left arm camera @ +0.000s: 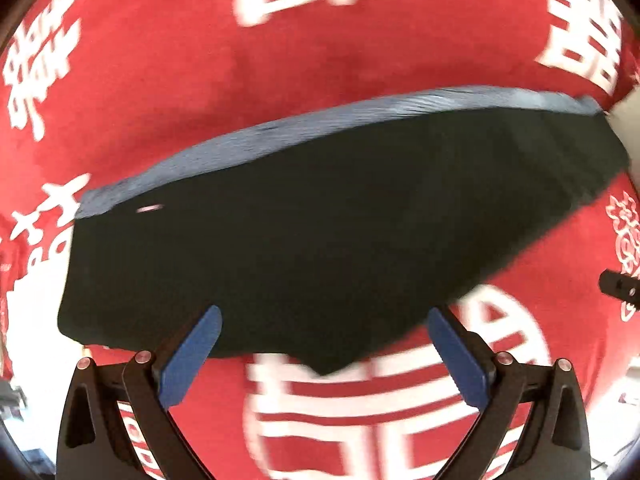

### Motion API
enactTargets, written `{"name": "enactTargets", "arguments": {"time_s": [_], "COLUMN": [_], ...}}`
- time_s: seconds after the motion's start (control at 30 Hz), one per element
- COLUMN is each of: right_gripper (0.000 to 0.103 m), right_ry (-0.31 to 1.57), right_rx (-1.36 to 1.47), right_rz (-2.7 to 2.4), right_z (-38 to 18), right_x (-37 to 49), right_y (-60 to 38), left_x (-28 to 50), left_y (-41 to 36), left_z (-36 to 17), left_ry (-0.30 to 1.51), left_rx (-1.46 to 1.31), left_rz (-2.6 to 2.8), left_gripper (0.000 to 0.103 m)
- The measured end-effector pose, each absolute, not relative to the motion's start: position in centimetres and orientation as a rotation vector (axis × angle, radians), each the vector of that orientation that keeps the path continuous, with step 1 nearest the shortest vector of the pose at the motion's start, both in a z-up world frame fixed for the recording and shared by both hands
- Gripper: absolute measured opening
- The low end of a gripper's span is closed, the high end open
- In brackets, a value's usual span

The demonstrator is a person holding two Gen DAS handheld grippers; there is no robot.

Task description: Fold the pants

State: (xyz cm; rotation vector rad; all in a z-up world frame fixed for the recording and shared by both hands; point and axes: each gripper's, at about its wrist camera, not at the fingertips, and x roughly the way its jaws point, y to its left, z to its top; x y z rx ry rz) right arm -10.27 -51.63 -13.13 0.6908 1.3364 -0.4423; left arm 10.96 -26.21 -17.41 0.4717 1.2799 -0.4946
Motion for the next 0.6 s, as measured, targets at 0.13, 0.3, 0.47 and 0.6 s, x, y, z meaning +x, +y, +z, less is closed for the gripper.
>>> {"name": "enactTargets", "arguments": {"time_s": [0.13, 0.3, 0.47, 0.6], "right_gripper": [0.074, 0.04, 0.034, 0.034], "right_ry": [1.304, 1.201, 1.137, 1.13], "right_rx": [0.723, 0.687, 0.625, 0.548], "right_rz": [-0.506, -0.57, -0.628, -0.63], "right_z": [-12.5, -10.9, -11.0, -12.1], "right_x": [-13.2, -13.1, -9.0, -5.0], "right_y": [-54.9, -60.4, -67.2, -70.3], "left_x": [9.4, 9.6, 10.1, 10.4], "left_y": [-30.5, -35.4, -39.5, -41.3], "left_z": [-16.9, -17.5, -18.7, -20.1], "left_ry": [1.264, 1.238, 1.245, 1.264], "left_rx": [0.456, 0.448, 0.43, 0.427], "left_rz": [-0.533, -0.509, -0.444, -0.389], "left_gripper": [0.103, 0.103, 0.103, 0.103]}}
